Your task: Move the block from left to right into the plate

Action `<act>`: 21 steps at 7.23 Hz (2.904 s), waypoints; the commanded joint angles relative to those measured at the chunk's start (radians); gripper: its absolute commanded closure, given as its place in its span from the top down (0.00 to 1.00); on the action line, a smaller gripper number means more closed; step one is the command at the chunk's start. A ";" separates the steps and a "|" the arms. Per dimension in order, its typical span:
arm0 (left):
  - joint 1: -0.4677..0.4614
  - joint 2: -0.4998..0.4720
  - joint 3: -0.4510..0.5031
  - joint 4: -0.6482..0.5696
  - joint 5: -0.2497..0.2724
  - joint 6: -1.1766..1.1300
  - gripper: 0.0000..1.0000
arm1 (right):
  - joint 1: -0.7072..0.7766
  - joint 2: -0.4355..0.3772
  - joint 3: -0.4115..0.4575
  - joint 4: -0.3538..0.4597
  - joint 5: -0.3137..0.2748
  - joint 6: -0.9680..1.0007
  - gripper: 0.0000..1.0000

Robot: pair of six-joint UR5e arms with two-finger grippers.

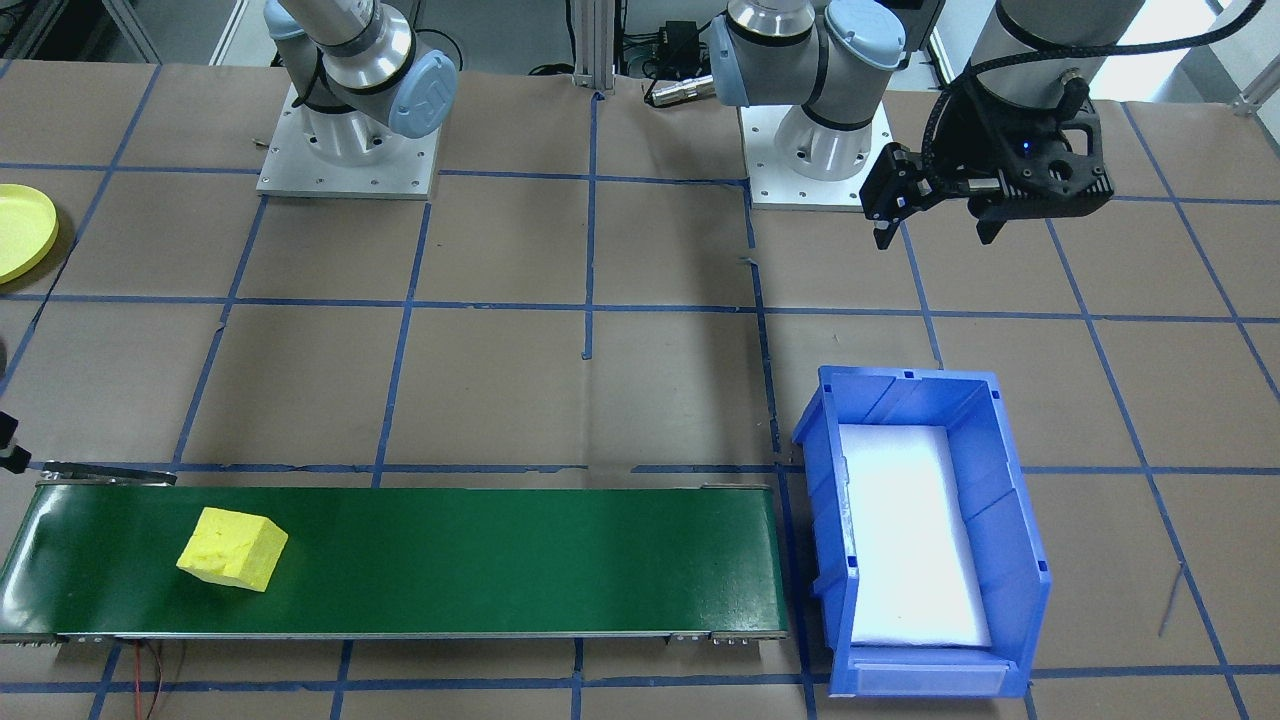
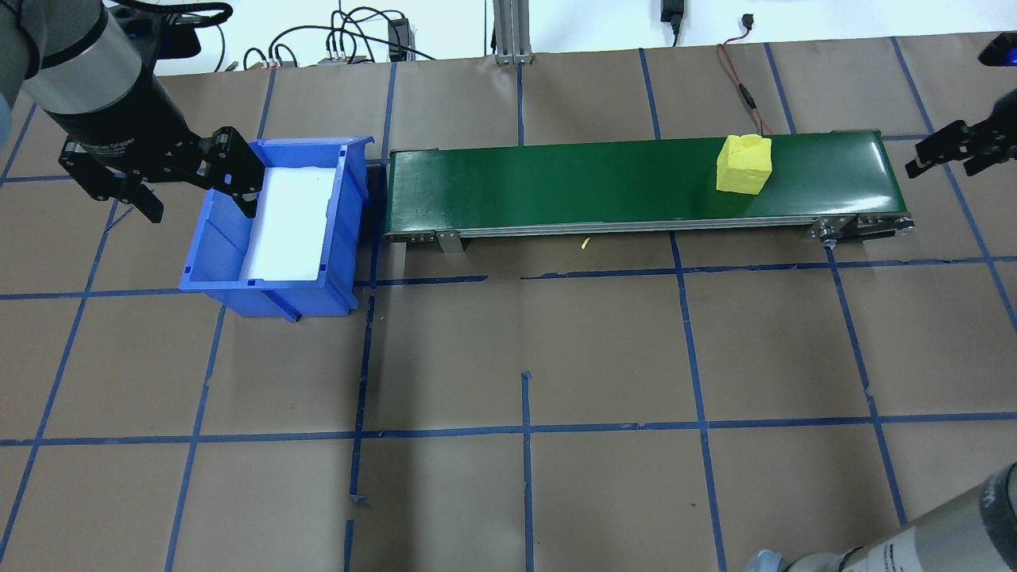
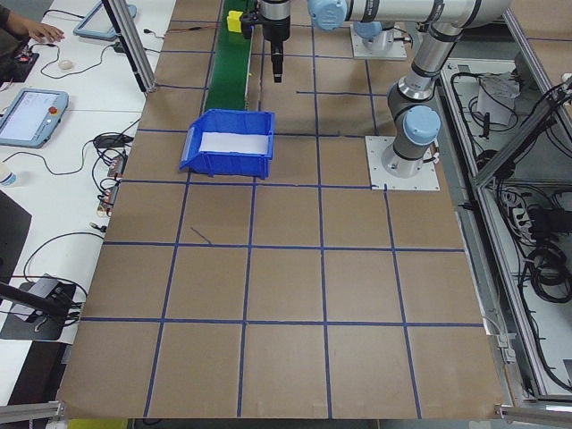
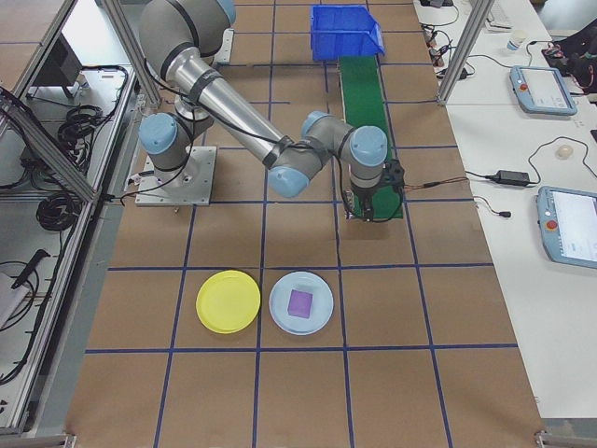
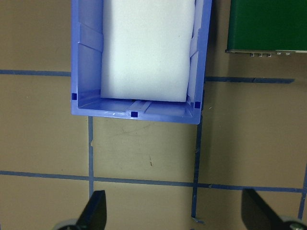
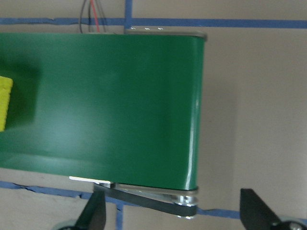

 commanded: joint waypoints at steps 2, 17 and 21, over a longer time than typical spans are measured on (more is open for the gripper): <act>0.000 0.000 0.000 0.000 0.000 0.000 1.00 | 0.143 0.028 -0.025 -0.002 0.083 0.336 0.98; 0.000 0.000 -0.002 -0.002 0.000 0.000 1.00 | 0.057 0.066 -0.056 0.060 -0.005 0.281 0.25; 0.000 0.000 -0.002 -0.002 0.000 0.000 1.00 | -0.282 -0.103 0.101 0.166 -0.168 -0.134 0.22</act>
